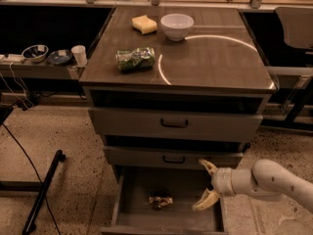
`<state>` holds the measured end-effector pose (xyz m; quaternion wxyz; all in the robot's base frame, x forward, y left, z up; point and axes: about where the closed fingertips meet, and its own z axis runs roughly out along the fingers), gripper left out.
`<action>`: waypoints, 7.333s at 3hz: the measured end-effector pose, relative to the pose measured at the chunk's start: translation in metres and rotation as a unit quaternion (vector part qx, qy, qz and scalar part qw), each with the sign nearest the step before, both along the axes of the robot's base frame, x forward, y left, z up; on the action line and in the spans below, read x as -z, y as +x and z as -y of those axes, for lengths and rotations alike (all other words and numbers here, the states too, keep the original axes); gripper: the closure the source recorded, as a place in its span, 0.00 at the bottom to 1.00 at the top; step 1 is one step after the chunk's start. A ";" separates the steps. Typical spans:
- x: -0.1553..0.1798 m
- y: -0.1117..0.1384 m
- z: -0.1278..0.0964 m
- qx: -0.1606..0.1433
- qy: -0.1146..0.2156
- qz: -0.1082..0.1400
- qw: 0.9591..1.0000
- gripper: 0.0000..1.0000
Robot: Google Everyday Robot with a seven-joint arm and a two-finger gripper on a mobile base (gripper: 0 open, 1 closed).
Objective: Pick orange can from bottom drawer and place on counter
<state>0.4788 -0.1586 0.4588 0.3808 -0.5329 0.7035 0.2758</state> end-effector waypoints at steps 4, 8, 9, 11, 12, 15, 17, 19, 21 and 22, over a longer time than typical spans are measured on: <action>0.155 -0.032 -0.046 -0.035 0.118 -0.031 0.992 0.00; 0.226 0.023 -0.074 0.031 0.091 0.024 0.995 0.00; 0.257 0.040 -0.088 0.023 0.028 0.056 0.998 0.00; 0.297 0.057 -0.126 -0.003 0.009 0.018 1.000 0.00; 0.332 0.059 -0.130 -0.008 0.010 -0.012 1.000 0.27; 0.353 0.060 -0.119 0.007 0.032 -0.032 0.999 0.96; 0.226 0.025 -0.060 -0.008 0.170 0.098 0.980 1.00; 0.172 -0.008 -0.022 -0.005 0.215 0.137 0.967 1.00; 0.106 -0.004 -0.011 -0.029 0.086 0.267 0.959 1.00; 0.028 -0.012 -0.002 -0.041 0.029 0.313 0.948 1.00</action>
Offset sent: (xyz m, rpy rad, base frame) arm 0.0185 0.0760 -0.1606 0.2415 0.1420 0.1010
